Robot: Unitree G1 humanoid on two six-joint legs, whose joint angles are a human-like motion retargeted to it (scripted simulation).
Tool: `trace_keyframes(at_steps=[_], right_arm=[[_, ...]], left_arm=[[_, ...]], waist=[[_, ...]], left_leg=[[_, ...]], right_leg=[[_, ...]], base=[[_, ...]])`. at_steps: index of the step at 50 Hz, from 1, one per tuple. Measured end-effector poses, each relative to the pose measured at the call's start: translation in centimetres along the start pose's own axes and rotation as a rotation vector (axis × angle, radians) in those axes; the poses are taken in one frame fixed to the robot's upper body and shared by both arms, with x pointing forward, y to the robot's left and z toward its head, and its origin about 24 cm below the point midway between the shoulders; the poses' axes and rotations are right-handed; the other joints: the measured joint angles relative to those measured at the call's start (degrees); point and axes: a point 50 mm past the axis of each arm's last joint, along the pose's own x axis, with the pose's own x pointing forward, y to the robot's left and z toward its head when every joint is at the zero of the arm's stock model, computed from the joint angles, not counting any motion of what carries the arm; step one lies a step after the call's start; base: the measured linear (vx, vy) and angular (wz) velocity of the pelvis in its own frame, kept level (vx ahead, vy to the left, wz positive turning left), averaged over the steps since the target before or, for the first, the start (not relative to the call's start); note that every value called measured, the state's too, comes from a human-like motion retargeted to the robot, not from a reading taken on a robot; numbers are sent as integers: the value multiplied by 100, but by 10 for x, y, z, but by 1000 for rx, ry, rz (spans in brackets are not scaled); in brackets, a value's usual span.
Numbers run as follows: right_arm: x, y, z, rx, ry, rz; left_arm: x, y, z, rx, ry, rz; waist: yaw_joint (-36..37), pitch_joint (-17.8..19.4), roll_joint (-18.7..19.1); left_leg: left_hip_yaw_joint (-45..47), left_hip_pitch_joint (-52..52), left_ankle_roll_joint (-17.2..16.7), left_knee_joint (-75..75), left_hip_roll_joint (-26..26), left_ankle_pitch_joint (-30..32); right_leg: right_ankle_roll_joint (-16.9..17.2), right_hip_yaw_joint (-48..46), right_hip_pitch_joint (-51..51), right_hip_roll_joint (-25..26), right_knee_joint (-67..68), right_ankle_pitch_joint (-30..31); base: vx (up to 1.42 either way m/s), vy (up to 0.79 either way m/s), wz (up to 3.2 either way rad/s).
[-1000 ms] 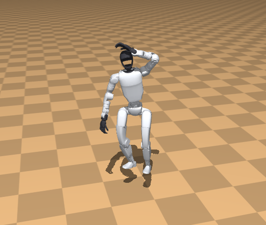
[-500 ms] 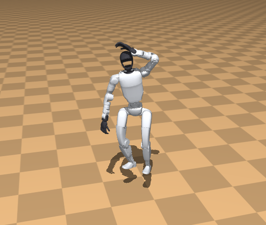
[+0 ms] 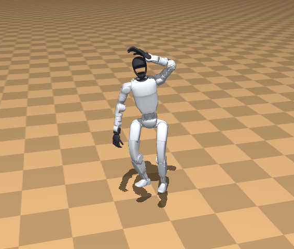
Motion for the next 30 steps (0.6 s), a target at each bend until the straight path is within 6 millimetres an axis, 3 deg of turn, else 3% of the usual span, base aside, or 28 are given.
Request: trace_keyframes(at_steps=[18, 22, 26, 30], right_arm=[[1, 9, 8, -86, -20, 68], [2, 9, 12, -91, -30, 75], [3, 6, 26, -81, -65, 72], [4, -2, 44, -50, -107, 58]], left_arm=[[-2, 0, 2, -54, -16, 60], [-5, 8, 1, -43, -6, 88], [-19, 27, -11, -7, 70, 151], [-50, 38, -34, -10, 227, 180]], waist=[[-50, -84, -72], [-89, -112, -80], [-198, -82, -143], [-337, -22, -194]], left_leg=[[25, 5, -13, -40, -14, 51], [39, 9, -6, -33, 0, 50], [67, 6, 14, -24, 26, 37], [138, 102, 59, -115, 65, 13]], right_leg=[[-33, 28, -59, -40, 84, -15], [-50, 35, -62, -31, 89, -9], [-71, 56, -71, -9, 80, 4], [-140, 134, -32, 68, -1, -8]], base=[[0, 0, 0], [0, 0, 0], [0, 0, 0], [-1, -1, -11]])
